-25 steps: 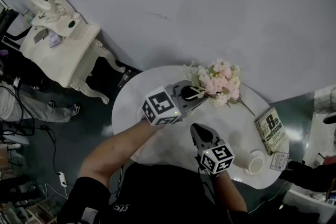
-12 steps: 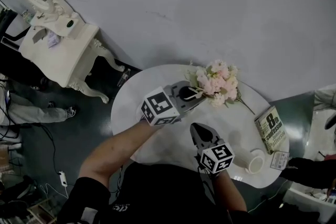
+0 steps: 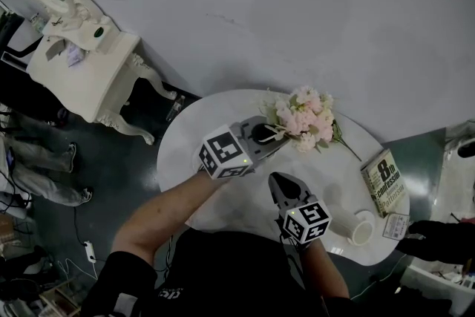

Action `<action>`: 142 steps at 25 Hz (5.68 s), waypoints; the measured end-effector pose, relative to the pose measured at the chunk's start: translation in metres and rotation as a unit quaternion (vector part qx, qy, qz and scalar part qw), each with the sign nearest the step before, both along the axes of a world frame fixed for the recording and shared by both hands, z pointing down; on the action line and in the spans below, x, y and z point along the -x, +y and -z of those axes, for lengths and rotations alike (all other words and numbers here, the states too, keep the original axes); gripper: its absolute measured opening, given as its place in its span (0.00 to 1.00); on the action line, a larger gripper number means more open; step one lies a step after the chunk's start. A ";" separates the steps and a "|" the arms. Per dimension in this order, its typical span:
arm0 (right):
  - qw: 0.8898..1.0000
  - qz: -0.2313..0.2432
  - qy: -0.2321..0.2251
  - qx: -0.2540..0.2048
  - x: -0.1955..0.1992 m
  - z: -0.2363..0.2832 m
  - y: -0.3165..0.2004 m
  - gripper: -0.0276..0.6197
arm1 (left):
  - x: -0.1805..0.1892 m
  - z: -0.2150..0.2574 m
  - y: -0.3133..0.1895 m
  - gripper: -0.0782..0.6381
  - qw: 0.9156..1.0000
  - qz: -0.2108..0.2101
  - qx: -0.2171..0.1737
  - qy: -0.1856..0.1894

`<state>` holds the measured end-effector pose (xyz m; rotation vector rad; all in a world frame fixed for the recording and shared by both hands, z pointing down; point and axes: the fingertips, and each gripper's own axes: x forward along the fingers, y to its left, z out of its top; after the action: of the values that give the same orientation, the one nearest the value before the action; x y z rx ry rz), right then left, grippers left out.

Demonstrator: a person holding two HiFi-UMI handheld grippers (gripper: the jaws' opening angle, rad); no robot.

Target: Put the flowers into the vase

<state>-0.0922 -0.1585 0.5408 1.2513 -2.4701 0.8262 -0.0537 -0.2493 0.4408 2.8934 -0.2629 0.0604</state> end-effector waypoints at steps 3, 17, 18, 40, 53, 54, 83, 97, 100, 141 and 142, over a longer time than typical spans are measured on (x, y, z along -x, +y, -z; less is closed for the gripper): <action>1.000 0.000 -0.001 0.003 -0.001 -0.002 0.000 0.08 | 0.000 -0.002 0.001 0.13 1.000 0.001 0.002 -0.002; 1.000 0.005 0.020 0.003 0.000 -0.014 -0.019 0.25 | -0.001 -0.011 -0.001 0.13 1.000 0.008 0.010 -0.004; 1.000 0.004 0.021 0.004 0.000 -0.014 -0.020 0.26 | -0.001 -0.011 -0.001 0.13 1.000 0.008 0.010 -0.004; 0.999 -0.001 0.054 0.003 -0.004 -0.030 -0.035 0.45 | 0.002 -0.018 -0.002 0.13 1.000 0.020 0.023 0.005; 0.998 0.000 0.065 0.005 0.005 -0.039 -0.045 0.53 | 0.005 -0.024 -0.004 0.13 0.999 0.021 0.024 0.002; 0.998 0.000 0.064 0.004 0.005 -0.038 -0.046 0.53 | 0.004 -0.024 -0.003 0.13 0.999 0.021 0.024 0.002; 0.996 -0.001 0.093 -0.002 0.014 -0.043 -0.057 0.53 | 0.012 -0.037 0.006 0.13 0.999 0.013 0.020 -0.032; 0.996 -0.004 0.091 -0.005 0.015 -0.042 -0.054 0.53 | 0.015 -0.042 0.016 0.14 0.998 0.007 0.021 -0.057; 0.996 -0.004 0.091 -0.005 0.015 -0.044 -0.054 0.53 | 0.015 -0.045 0.018 0.14 0.998 0.004 0.023 -0.061; 0.996 -0.004 0.093 0.002 0.014 -0.053 -0.052 0.53 | 0.024 -0.058 0.030 0.30 0.993 -0.001 0.078 -0.084; 0.996 -0.004 0.093 0.002 0.015 -0.053 -0.051 0.53 | 0.025 -0.057 0.030 0.30 0.993 0.000 0.078 -0.084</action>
<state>-0.1068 -0.2100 0.5937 1.2751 -2.3167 0.6825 -0.0783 -0.2190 0.4983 2.7361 -0.2742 0.3124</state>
